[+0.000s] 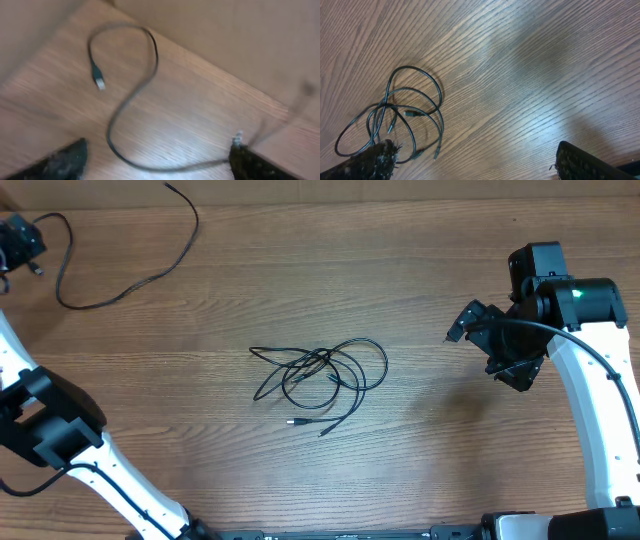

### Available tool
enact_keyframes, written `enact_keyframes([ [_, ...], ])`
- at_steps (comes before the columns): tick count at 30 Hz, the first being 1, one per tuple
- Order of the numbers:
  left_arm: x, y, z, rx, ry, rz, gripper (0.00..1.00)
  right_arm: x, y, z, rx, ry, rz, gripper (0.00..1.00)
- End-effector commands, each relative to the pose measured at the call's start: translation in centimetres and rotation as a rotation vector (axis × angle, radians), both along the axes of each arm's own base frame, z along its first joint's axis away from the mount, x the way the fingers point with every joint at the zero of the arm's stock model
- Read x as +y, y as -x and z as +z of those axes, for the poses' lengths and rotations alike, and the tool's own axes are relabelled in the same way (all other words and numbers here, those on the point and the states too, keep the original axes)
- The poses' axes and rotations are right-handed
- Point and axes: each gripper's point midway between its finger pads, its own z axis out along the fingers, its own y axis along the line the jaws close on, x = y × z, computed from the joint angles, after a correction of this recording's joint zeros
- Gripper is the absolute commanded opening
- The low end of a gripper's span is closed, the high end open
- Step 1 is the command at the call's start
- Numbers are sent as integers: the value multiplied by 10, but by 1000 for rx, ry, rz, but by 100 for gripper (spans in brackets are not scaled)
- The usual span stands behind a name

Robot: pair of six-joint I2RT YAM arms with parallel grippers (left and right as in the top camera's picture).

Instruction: Untangle cables

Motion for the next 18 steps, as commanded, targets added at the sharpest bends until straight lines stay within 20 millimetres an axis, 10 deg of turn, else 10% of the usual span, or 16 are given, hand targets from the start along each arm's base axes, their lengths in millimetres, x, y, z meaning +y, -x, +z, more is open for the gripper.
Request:
enact_keyframes([
  [1, -29, -7, -9, 33, 23, -70, 65, 0, 0, -1, -1, -5, 4, 100],
  [18, -162, -47, -125, 223, -104, -253, 86, 0, 3, -2, 14, -3, 8, 100],
])
